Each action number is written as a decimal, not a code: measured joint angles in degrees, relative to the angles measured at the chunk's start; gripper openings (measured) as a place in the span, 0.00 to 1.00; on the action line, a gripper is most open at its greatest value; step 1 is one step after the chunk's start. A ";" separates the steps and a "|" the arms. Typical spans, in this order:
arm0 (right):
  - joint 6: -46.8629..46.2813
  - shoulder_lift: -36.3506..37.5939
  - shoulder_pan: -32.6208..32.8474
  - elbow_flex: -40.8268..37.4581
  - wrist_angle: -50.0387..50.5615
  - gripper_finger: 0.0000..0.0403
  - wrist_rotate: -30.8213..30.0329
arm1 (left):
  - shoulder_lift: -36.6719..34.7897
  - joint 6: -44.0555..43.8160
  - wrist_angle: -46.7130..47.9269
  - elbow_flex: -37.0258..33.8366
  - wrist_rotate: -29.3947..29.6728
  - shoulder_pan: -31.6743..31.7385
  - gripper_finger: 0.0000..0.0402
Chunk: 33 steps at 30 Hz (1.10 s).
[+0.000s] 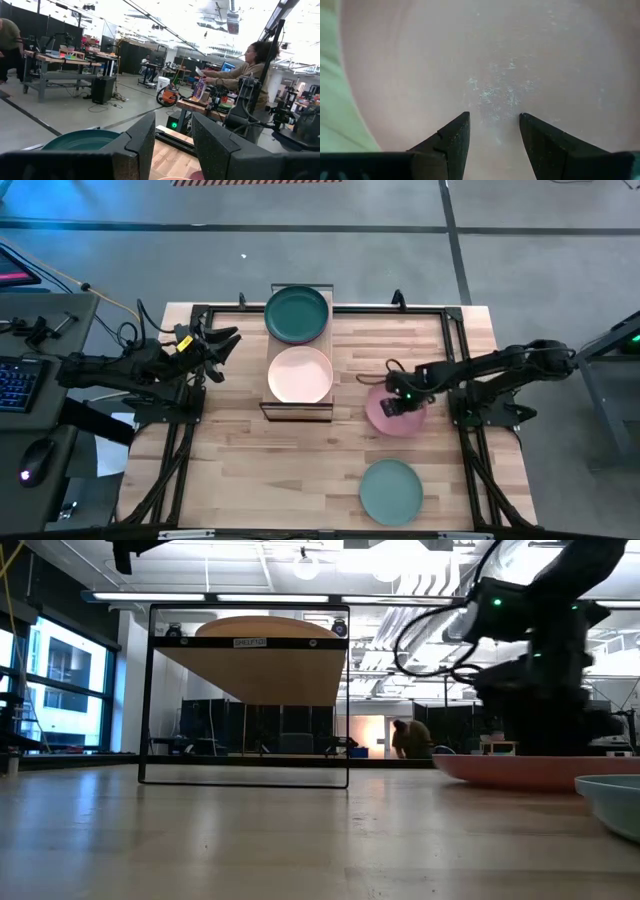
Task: Place and stack plates onto a shelf
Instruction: Stack the light pink plate on top of the dark green plate on the shelf
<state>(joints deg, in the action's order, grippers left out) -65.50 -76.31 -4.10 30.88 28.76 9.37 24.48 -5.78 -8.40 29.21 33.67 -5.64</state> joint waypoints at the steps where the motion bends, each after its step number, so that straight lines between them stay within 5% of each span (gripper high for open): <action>1: 0.02 -0.04 -0.78 -0.04 -1.78 0.43 -0.93 | -0.01 0.00 0.00 0.00 0.00 0.01 0.29; 5: 0.86 -0.24 -3.88 -0.23 -9.72 0.43 -4.83 | 0.00 -0.01 0.00 0.00 0.00 0.00 0.29; 9: 6.67 0.51 -7.21 0.92 -13.15 0.43 -2.06 | -0.01 0.00 0.00 0.00 0.00 0.01 0.29; 12: 11.81 3.55 -9.22 4.35 -5.86 0.43 -1.00 | -0.01 -0.02 -0.02 0.00 0.00 0.01 0.29; 19: 20.94 12.40 -14.81 14.77 21.21 0.43 -10.99 | -0.01 -0.02 -0.02 0.00 0.00 0.01 0.29; 23: 23.39 13.44 -18.95 14.31 27.54 0.43 -10.41 | -0.01 -0.02 -0.02 0.00 0.00 0.01 0.29; 33: 19.90 13.34 -22.28 -1.33 8.91 0.43 1.27 | -0.01 -0.02 -0.02 0.00 0.00 0.01 0.29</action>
<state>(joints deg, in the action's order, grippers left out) -45.60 -62.97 -26.37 29.54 37.67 10.64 24.47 -5.80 -8.43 29.21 33.67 -5.63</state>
